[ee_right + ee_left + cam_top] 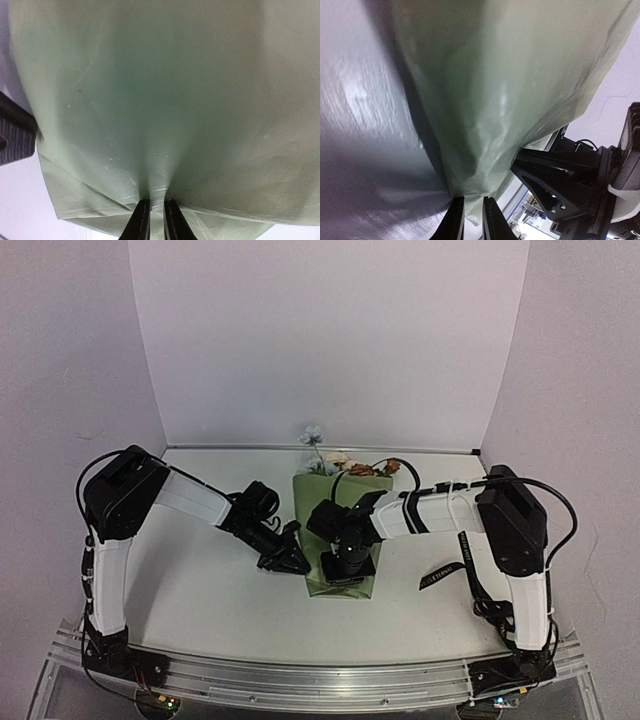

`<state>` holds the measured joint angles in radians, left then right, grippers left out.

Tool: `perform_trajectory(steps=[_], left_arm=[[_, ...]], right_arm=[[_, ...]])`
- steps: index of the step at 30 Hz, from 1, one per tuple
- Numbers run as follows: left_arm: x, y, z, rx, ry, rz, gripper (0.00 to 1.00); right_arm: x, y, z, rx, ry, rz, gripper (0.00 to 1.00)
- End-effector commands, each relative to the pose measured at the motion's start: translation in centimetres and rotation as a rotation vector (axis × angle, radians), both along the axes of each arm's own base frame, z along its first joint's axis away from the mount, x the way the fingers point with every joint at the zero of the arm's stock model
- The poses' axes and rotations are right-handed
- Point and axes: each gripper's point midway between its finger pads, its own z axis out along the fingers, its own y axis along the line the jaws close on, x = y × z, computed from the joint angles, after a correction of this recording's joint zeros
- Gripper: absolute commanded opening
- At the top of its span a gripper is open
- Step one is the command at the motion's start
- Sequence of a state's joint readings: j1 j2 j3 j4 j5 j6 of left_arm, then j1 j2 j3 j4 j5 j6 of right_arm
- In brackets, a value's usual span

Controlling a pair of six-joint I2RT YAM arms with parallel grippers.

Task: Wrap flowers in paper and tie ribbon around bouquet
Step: Press the fold line on the folded wrapping paper.

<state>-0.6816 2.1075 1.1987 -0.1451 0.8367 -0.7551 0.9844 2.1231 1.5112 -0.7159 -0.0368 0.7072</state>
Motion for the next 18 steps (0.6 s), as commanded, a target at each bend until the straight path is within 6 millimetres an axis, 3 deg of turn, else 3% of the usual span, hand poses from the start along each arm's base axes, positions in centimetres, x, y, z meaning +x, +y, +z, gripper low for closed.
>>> perform_trajectory(steps=[1,8,13,18], left_arm=[[3.6,-0.4,0.1,-0.028,-0.032,0.066,0.17],[5.9,-0.6,1.4,-0.052,-0.048,0.089,0.18],[5.2,-0.4,4.6,-0.114,-0.097,0.083,0.19],[3.1,-1.4,6.3,-0.133,-0.131,0.015,0.19]], right_arm=[[-2.0,-3.5,-2.8,-0.151,0.077,-0.014,0.12],[-2.2,-3.7,-3.0,-0.155,0.086,-0.008,0.12],[-2.7,-4.0,-3.0,-0.156,0.099,0.009,0.12],[-3.8,-6.5,-2.2,-0.184,0.087,0.049,0.13]])
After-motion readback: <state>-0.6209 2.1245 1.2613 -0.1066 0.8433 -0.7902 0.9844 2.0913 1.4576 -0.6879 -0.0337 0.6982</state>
